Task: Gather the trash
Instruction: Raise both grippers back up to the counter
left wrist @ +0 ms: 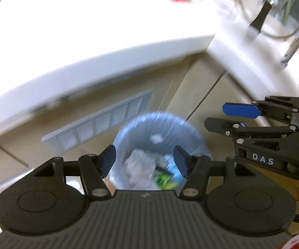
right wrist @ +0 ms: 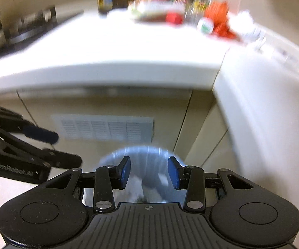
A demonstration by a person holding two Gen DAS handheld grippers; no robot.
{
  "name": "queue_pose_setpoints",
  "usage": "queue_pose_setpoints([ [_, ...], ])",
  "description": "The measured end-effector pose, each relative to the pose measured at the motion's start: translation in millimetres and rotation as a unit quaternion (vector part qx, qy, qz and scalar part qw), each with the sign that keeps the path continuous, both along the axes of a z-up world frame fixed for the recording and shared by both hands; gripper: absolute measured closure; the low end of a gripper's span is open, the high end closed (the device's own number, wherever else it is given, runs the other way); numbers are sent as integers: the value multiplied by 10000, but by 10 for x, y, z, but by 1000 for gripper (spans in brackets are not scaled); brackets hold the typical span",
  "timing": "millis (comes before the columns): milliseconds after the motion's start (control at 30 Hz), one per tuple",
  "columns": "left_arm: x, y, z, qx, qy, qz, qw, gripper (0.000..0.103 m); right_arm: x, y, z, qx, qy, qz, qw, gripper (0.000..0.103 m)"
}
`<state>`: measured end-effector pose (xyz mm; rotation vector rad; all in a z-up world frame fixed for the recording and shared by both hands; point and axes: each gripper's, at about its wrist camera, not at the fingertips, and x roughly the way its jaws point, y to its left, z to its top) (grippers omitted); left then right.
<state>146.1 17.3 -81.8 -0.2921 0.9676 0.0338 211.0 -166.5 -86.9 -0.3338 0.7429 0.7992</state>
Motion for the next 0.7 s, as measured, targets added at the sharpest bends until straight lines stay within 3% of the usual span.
queue_pose_setpoints([
  [200,77,-30,453,-28,-681,-218,9974,46,17,-154,543,568,-660,-505,9949,61],
  [233,102,-26,512,-27,-776,-242,9967,46,35,-185,617,647,-715,-652,9932,57],
  [333,217,-10,648,-62,-1008,-307,9944,45,118,-330,819,935,-858,-1118,9856,28],
  [367,266,-2,680,-68,-1055,-327,9939,44,152,-374,864,979,-919,-1255,9830,24],
  [567,640,7,821,29,-1275,-386,9911,42,558,-664,1071,882,-1188,-1650,9751,18],
  [700,931,18,861,68,-1425,-159,9896,35,1026,-806,1038,898,-1069,-1638,9766,13],
])
